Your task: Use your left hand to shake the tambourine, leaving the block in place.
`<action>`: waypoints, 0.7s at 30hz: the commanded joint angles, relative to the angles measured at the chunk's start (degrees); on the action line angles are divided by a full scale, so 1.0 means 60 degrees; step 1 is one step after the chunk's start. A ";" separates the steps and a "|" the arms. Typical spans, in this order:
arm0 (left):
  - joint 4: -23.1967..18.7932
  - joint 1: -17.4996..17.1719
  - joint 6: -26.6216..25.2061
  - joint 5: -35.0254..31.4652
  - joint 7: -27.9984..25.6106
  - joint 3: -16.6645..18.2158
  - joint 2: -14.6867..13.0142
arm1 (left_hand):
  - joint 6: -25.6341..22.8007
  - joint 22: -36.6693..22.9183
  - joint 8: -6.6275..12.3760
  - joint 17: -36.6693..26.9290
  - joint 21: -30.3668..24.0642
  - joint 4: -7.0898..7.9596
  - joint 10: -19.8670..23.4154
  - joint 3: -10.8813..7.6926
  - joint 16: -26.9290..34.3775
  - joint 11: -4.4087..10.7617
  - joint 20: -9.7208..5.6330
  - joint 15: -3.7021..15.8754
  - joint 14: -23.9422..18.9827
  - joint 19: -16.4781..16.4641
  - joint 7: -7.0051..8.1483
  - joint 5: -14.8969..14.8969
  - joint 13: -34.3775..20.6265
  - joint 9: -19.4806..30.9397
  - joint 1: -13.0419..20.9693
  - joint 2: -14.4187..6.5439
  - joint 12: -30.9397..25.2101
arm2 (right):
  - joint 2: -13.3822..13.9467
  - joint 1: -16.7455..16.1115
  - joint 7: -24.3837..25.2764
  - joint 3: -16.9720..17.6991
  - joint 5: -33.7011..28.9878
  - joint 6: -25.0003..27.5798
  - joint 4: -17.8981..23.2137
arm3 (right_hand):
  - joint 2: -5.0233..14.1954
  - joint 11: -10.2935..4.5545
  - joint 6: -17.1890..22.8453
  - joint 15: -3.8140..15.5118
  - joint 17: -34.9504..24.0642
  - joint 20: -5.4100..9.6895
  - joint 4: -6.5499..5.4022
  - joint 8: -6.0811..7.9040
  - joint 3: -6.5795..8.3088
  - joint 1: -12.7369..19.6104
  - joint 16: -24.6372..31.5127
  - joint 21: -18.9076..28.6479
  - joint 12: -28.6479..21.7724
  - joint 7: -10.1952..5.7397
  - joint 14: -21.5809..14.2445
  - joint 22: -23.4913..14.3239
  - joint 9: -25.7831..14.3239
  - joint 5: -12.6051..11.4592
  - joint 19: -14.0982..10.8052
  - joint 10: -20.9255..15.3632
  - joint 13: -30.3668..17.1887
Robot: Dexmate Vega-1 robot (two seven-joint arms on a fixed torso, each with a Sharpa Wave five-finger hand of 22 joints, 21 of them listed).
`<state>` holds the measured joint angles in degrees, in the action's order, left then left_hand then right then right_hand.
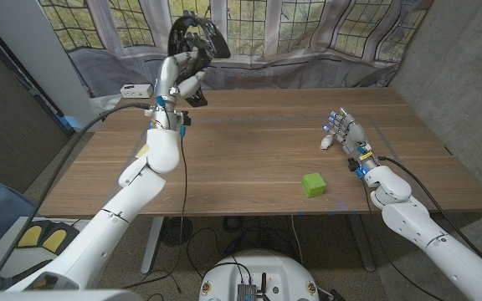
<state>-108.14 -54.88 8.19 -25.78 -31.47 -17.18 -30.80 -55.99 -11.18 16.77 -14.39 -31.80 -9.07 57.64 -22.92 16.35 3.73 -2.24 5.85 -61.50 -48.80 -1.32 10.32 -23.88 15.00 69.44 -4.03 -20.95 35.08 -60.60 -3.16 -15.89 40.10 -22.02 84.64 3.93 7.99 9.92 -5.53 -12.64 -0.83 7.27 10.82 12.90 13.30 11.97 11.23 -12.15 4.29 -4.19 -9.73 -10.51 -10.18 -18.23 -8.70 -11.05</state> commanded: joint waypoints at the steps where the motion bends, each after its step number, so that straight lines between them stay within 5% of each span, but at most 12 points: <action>1: -0.0914 0.1228 -0.3626 -0.3693 0.2954 -0.1780 -0.1145 | -0.0324 -0.0033 0.0013 -0.0163 -0.0053 0.0044 0.0323 -0.0118 -0.0005 0.0279 0.0008 0.0792 -0.0689 0.0060 -0.0195 0.0040 -0.1410 0.0004 0.0043 -0.0655 0.0044 | 0.0053 -0.0136 0.0130 0.0028 -0.0027 0.0058 0.0183 | 0.0009 -0.0007 0.0036 -0.0002 -0.0039 0.0034 0.0034 0.0017 0.0050 0.0090 -0.0009 0.0010 -0.0011 0.0067 -0.0048 -0.0032 -0.0026 -0.0020 -0.0085 -0.0070 -0.0016; 6: -0.1004 0.2209 -0.3891 -0.3541 0.5475 -0.2539 -0.1700 | -0.0257 -0.0031 -0.0015 -0.0176 -0.0068 0.0039 0.0297 -0.0142 -0.0013 0.0262 0.0010 0.0784 -0.0644 0.0108 -0.0174 0.0040 -0.1434 0.0004 0.0052 -0.0677 0.0072 | 0.0084 -0.0213 0.0220 0.0034 -0.0072 0.0088 0.0278 | 0.0014 -0.0003 0.0045 0.0000 -0.0038 0.0036 0.0036 0.0020 0.0053 0.0097 -0.0011 0.0010 -0.0013 0.0066 -0.0046 -0.0032 -0.0026 -0.0021 -0.0086 -0.0079 -0.0016; 21: -0.0785 0.2345 -0.3315 -0.2340 0.5610 -0.2742 -0.2204 | -0.0211 -0.0027 -0.0014 -0.0190 -0.0135 0.0048 0.0282 -0.0179 -0.0011 0.0284 0.0020 0.0776 -0.0619 0.0125 -0.0200 0.0039 -0.1483 0.0041 0.0031 -0.0699 0.0119 | 0.0036 -0.0244 0.0295 -0.0005 -0.0024 0.0226 0.0304 | 0.0019 -0.0001 0.0039 -0.0002 -0.0039 0.0037 0.0036 0.0015 0.0057 0.0102 -0.0014 0.0009 -0.0009 0.0065 -0.0045 -0.0032 -0.0026 -0.0022 -0.0091 -0.0076 -0.0016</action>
<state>-112.97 -42.19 -11.58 -42.67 -2.41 -31.64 -41.14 -56.01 -11.19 16.35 -14.39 -32.22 -9.29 57.66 -23.15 15.89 3.75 -2.35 6.17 -61.19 -48.31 -1.32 10.19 -24.47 15.05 69.44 -4.03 -20.30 35.52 -62.04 -1.50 -15.67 39.75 -21.24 86.51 3.93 7.99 9.92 -5.52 -12.64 -0.83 7.26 10.82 12.90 13.30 11.97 11.23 -12.15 4.29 -4.19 -9.73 -10.52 -10.18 -18.23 -8.70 -11.05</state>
